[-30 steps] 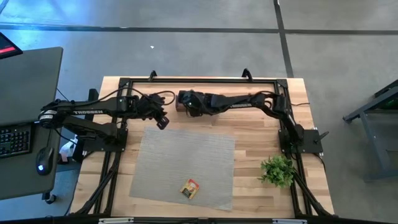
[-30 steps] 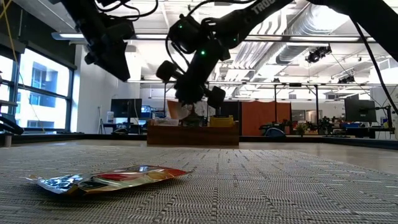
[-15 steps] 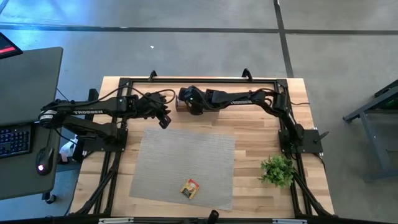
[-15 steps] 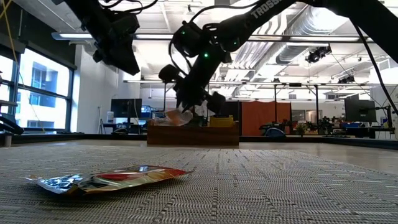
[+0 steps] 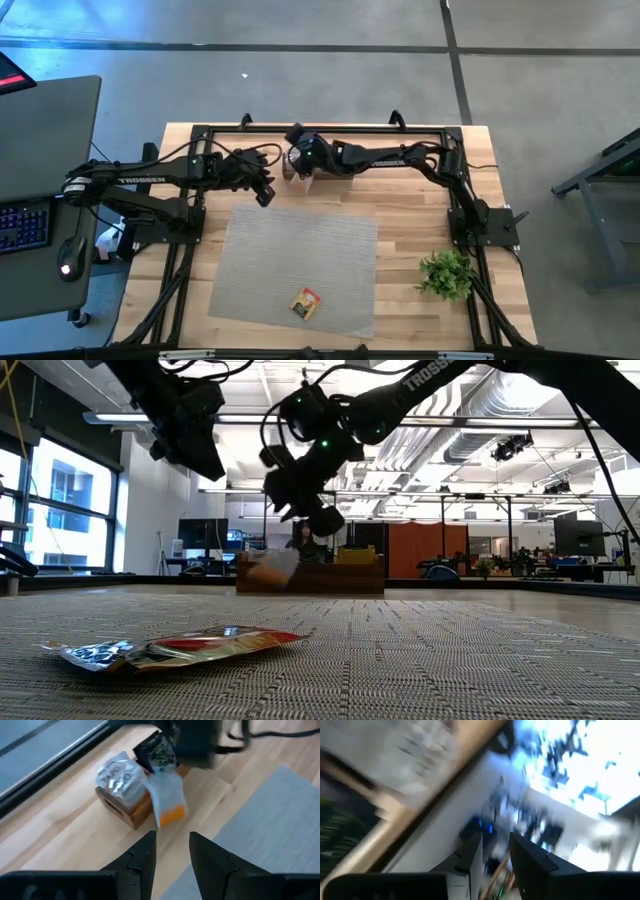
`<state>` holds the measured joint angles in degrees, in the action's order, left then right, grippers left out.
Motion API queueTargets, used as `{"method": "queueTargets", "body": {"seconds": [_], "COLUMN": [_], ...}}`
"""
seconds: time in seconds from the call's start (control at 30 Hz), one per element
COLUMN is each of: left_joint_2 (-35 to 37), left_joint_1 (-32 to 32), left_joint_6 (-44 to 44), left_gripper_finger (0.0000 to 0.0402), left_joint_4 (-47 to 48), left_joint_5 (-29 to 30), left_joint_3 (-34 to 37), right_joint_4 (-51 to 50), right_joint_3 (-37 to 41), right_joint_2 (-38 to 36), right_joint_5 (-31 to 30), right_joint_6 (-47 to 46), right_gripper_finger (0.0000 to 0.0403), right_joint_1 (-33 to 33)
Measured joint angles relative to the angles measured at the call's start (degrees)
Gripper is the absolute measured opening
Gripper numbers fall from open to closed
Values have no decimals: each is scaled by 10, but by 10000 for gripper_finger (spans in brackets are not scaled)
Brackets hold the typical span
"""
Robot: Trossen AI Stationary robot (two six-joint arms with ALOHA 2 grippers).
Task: Pick & Place Tea
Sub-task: Put the orange tea bag into the left section of the wooden organizer
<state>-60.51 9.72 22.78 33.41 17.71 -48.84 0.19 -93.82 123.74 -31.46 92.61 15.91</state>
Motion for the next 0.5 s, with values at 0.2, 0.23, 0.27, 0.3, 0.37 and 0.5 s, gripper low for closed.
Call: {"method": "queueTargets", "body": {"seconds": [0.2, 0.23, 0.27, 0.3, 0.37, 0.5], "left_joint_2": [-15, -19, -23, -27, -30, -16], "left_joint_1": [0, 0, 0, 0, 0, 0], "left_joint_6": [3, 5, 9, 14, 15, 15], "left_gripper_finger": [115, 115, 115, 115, 115, 115], "left_joint_4": [-10, -9, -10, -9, -4, -7], "left_joint_5": [-47, -57, -66, -74, -84, -88], "left_joint_3": [1, 2, 4, 6, 10, 11], "right_joint_4": [-27, -59, -88, -120, -173, -284], "right_joint_3": [-4, -4, -4, -4, -4, -1], "right_joint_2": [-19, -24, -31, -39, -53, -97], "right_joint_5": [-74, -57, -41, -28, -25, -8], "right_joint_6": [-185, -227, -266, -300, -369, -519], "right_gripper_finger": [76, 71, 65, 59, 49, 31], "right_joint_1": [-20, -23, -25, -27, -32, -33]}}
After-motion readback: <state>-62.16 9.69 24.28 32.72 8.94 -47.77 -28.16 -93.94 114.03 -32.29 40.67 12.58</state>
